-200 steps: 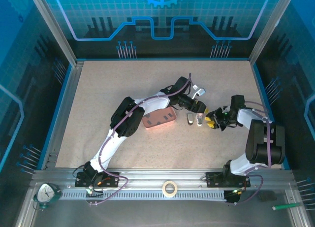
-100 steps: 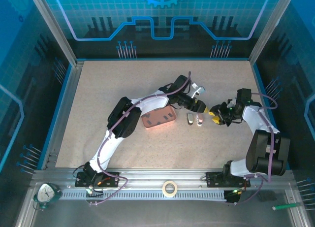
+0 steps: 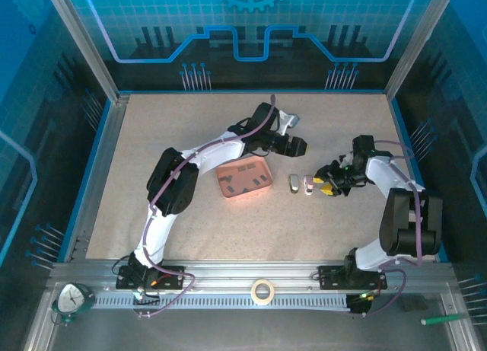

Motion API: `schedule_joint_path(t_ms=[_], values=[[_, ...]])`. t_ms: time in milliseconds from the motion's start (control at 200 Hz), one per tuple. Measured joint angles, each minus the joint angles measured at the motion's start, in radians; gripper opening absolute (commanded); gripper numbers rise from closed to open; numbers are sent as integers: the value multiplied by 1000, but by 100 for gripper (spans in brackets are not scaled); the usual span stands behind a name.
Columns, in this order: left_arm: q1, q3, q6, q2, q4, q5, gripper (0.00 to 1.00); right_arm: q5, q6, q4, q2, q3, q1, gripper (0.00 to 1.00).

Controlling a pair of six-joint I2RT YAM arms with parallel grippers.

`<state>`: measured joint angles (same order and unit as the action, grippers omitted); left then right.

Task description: Load the staples into the stapler

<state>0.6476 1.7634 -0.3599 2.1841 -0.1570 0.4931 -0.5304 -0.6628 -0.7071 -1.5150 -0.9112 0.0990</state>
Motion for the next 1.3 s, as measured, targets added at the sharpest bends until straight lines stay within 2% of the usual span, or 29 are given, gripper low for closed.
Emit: schedule_joint_path(t_ms=[420, 1021, 1301], values=[[-21, -130, -11, -71, 5, -56, 71, 7, 14, 0, -40, 0, -8, 35], [-53, -132, -31, -72, 17, -63, 70, 6, 17, 10, -97, -8, -8, 39], [-68, -132, -31, -72, 16, -63, 70, 4, 22, 16, -155, -38, -14, 35]])
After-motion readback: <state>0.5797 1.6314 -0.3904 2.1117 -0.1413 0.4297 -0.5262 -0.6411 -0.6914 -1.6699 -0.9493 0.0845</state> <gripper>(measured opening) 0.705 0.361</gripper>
